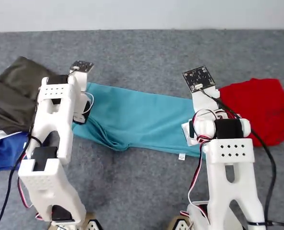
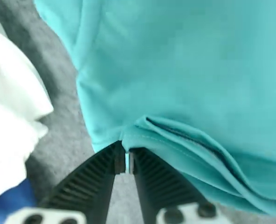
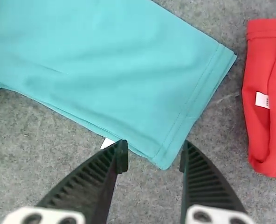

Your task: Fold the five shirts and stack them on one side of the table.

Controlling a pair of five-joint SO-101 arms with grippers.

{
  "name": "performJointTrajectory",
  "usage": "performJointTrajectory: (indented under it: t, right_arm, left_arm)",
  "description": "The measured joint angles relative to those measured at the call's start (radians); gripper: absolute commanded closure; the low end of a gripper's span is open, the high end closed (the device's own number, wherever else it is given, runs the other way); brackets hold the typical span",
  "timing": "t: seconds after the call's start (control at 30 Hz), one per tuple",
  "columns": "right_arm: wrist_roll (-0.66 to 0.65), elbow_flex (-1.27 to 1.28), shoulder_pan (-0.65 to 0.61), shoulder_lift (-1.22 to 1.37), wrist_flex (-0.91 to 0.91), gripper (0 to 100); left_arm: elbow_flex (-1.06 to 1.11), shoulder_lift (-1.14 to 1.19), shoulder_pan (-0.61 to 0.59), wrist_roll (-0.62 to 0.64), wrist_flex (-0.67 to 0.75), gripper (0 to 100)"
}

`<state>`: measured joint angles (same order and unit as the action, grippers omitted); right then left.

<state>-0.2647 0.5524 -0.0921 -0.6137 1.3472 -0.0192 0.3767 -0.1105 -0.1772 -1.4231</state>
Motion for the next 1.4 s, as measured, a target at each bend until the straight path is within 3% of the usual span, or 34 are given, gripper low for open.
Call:
performJointTrajectory:
  t: [0.27, 0.57, 1.07, 1.4]
  right_arm:
    - [0.000, 0.000, -0.008, 0.000, 0.000, 80.5]
    - [-0.002, 0.000, -0.158, 0.000, 0.000, 80.5]
    - [-0.005, 0.000, -0.172, 0.000, 0.000, 80.5]
    - [-0.034, 0.015, -0.173, 0.000, 0.000, 80.5]
  left_arm:
    - [0.000, 0.000, 0.006, 0.043, 0.097, 99]
    - [0.000, 0.000, 0.006, 0.043, 0.121, 99]
    - [0.000, 0.072, 0.006, 0.048, 0.213, 98]
    - [-0.186, 0.109, 0.006, 0.048, 0.051, 85]
